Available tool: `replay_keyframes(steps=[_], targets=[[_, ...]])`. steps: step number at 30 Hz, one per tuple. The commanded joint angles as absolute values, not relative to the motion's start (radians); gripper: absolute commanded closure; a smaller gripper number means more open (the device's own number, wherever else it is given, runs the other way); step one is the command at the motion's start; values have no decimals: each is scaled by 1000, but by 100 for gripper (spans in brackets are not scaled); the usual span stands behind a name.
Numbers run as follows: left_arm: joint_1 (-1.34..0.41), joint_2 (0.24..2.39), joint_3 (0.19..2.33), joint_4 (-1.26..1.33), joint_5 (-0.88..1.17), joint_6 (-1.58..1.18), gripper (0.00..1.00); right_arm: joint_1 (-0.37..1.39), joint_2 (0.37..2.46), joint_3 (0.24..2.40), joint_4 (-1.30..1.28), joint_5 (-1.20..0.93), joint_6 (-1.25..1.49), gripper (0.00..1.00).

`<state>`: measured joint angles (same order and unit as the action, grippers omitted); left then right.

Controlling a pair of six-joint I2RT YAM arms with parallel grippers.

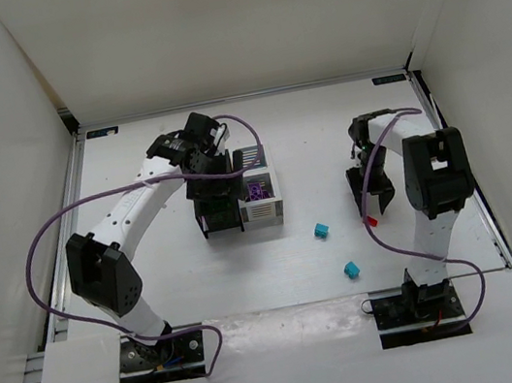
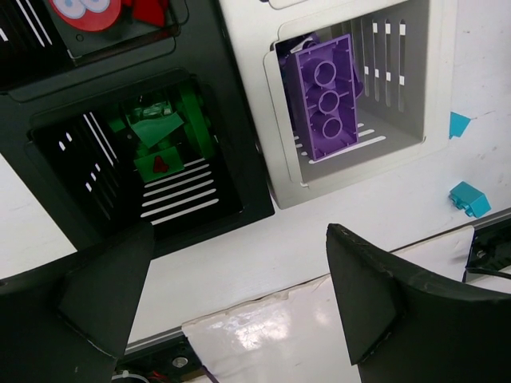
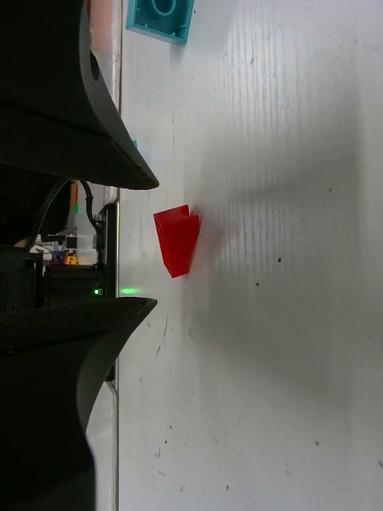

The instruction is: Sort the legos into containers by color

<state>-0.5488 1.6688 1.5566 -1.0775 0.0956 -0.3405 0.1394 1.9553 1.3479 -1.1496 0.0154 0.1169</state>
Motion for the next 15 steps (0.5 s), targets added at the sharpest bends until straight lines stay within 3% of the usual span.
replay_keyframes(steps=[1, 15], targets=[[-545, 1667, 1598, -1091, 94, -331, 0, 112, 1948, 1391, -1158, 11, 117, 40], [-545, 1646, 1565, -1075, 91, -347, 0, 100, 2066, 1463, -1140, 38, 92, 44]])
